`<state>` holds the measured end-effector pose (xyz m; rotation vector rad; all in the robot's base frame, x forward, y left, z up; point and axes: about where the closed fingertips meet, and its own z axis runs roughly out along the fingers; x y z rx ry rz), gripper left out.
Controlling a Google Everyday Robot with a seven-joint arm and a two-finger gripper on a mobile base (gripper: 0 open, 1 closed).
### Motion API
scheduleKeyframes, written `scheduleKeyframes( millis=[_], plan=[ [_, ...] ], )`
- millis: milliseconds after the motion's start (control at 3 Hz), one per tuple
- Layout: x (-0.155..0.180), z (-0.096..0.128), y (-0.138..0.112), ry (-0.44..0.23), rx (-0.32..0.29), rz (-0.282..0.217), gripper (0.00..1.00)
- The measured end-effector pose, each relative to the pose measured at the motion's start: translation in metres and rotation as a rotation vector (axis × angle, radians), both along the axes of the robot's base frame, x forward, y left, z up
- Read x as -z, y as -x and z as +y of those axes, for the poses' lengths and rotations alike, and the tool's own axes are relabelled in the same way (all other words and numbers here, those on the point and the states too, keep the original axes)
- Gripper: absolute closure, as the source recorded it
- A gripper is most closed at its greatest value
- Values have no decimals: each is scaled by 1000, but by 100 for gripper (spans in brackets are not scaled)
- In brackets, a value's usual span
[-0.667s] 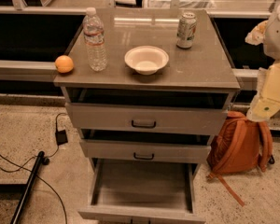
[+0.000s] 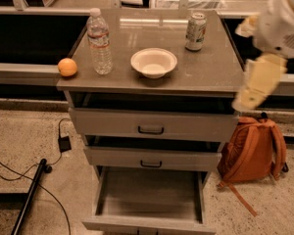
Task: Place water bottle into bottom drawer
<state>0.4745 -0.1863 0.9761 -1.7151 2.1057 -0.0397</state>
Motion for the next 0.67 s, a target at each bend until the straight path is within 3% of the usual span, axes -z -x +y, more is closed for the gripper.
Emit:
scheduleKeyframes(
  millis=[333,667],
  plan=[
    [16,49,-28,-124,-127,-89,0],
    [12,61,-41,-142,-144,-158,0]
  ],
)
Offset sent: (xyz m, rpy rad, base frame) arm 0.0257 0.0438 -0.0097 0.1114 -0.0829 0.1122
